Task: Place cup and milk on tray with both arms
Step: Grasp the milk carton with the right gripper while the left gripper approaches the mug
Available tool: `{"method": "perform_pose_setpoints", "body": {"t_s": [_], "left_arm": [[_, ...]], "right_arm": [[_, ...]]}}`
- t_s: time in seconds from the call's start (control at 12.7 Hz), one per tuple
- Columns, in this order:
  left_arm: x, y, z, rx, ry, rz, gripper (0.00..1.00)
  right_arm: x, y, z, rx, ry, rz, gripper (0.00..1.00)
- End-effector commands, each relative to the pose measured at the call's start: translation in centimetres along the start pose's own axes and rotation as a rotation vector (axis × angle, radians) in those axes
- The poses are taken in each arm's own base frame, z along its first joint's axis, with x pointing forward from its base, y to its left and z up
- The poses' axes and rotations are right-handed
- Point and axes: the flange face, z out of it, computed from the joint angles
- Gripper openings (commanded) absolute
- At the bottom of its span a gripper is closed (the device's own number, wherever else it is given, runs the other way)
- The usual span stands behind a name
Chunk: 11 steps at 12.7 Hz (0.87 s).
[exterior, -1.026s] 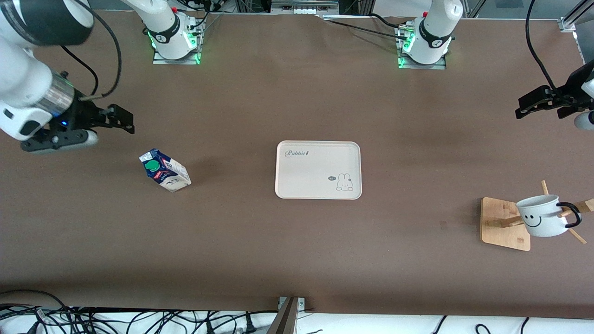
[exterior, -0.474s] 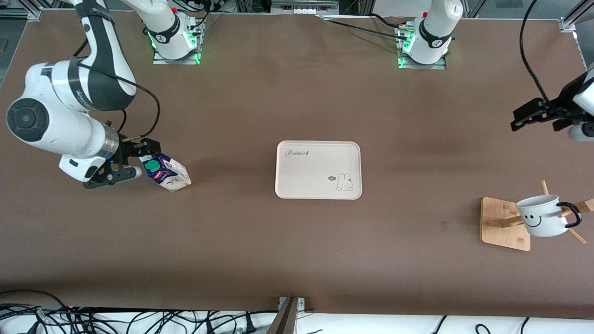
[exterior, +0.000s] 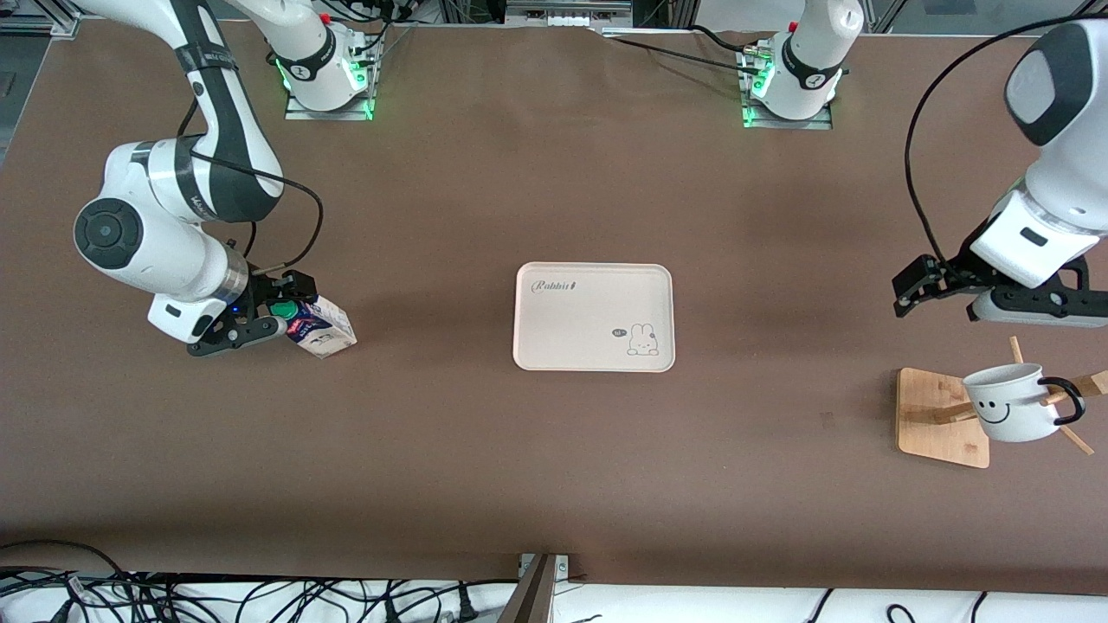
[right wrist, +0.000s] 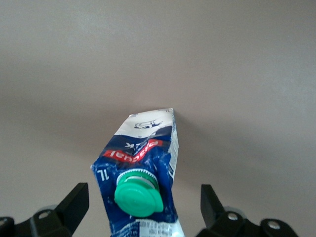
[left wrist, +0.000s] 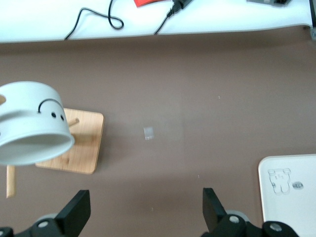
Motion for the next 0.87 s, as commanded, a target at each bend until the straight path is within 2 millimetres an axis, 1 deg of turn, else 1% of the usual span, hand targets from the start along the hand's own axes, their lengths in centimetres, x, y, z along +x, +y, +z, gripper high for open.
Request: {"method": "perform_pose_setpoints", "body": {"t_s": [0.0, 0.08, 0.16, 0.32, 0.39, 0.47, 0.55, 0.63, 0.71, 0.79], "left_arm": [[-2.1, -1.7, 1.9, -0.005, 0.149, -0.026, 1.00], [-2.1, -1.9, 2.2, 0.003, 0.189, -0.020, 1.00], [-2.0, -1.9, 2.1, 0.006, 0.206, -0.018, 1.00], [-1.8, -2.8, 0.8, 0.005, 0.257, -0.047, 1.00], [-2.2, -4.1, 0.4, 0.008, 0.260, -0.075, 1.00], [-2.7, -4.3, 0.2, -0.006, 0.259, -0.091, 1.00], [-3.0, -3.9, 0.4, -0.026, 0.257, -0.106, 1.00], [-3.3, -4.3, 0.3, -0.031, 0.254, -0.122, 1.00], [-4.0, -5.9, 0.6, -0.033, 0.256, -0.163, 1.00], [-4.4, -7.2, 0.7, -0.055, 0.276, -0.223, 1.00]], "right_arm": [[-0.2, -0.3, 0.7, -0.008, 0.009, -0.019, 0.74], [-0.2, -0.2, 0.6, -0.008, 0.008, -0.017, 0.53], [-0.1, -0.3, 0.4, -0.002, 0.007, -0.004, 0.40], [0.1, -0.5, 0.2, 0.001, 0.012, 0.015, 0.40], [0.4, -0.7, -0.5, 0.006, 0.022, 0.031, 0.40], [0.7, -2.0, -1.0, 0.011, 0.017, 0.051, 0.40], [1.1, -3.5, -2.0, 0.016, 0.015, 0.072, 0.40], [1.6, -6.0, -3.3, 0.024, 0.004, 0.099, 0.40], [2.1, -9.0, -5.0, 0.032, -0.002, 0.145, 0.40], [3.0, -12.4, -6.1, 0.080, -0.008, 0.206, 0.40]]}}
